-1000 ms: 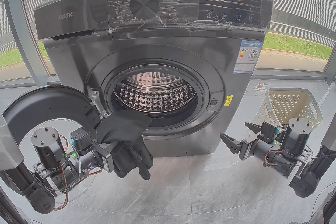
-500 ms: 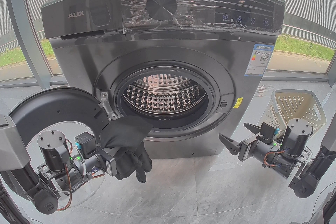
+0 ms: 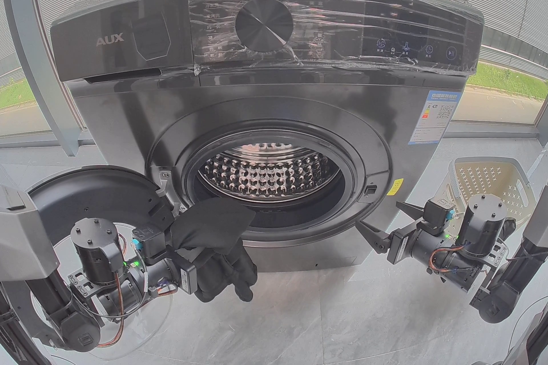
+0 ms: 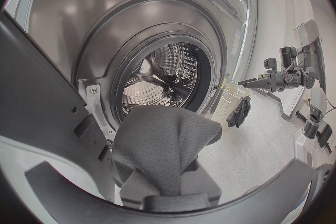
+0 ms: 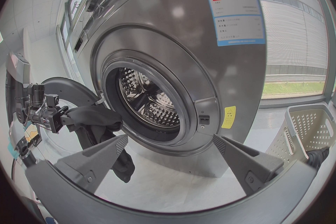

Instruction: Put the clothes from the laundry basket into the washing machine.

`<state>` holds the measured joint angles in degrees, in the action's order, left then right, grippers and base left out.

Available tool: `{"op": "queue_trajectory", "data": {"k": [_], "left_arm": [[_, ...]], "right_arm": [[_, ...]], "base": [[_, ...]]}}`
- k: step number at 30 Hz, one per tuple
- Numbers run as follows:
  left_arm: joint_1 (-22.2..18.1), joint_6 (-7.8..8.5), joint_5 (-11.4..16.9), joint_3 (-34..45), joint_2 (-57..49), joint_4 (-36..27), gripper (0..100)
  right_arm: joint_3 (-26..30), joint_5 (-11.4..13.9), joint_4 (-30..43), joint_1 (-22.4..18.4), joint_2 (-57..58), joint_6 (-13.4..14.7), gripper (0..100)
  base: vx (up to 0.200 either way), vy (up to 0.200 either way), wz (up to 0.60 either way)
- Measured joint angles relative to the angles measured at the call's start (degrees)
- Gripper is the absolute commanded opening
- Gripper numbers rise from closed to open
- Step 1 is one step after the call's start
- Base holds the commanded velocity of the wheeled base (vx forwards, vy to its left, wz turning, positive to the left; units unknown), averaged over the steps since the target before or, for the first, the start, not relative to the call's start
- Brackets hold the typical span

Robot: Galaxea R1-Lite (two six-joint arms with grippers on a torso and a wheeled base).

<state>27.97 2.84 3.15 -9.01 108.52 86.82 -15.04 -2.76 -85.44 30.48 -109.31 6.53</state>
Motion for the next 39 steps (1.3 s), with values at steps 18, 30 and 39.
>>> {"op": "queue_trajectory", "data": {"k": [18, 30, 39], "left_arm": [[-0.2, -0.06, 0.0, 0.2, 0.2, 0.0, 0], [0.0, -0.06, 0.0, 0.4, 0.6, 0.0, 0], [0.1, -0.05, 0.0, 0.5, 1.0, 0.0, 0]], "right_arm": [[0.0, 0.0, -0.1, 0.5, 0.0, 0.0, 100], [-0.1, 0.0, -0.1, 0.6, 0.0, 0.0, 100], [-0.1, 0.0, -0.1, 0.6, 0.0, 0.0, 100]], "base": [[0.0, 0.0, 0.0], [0.0, 0.0, 0.0], [0.0, 0.0, 0.0]]}}
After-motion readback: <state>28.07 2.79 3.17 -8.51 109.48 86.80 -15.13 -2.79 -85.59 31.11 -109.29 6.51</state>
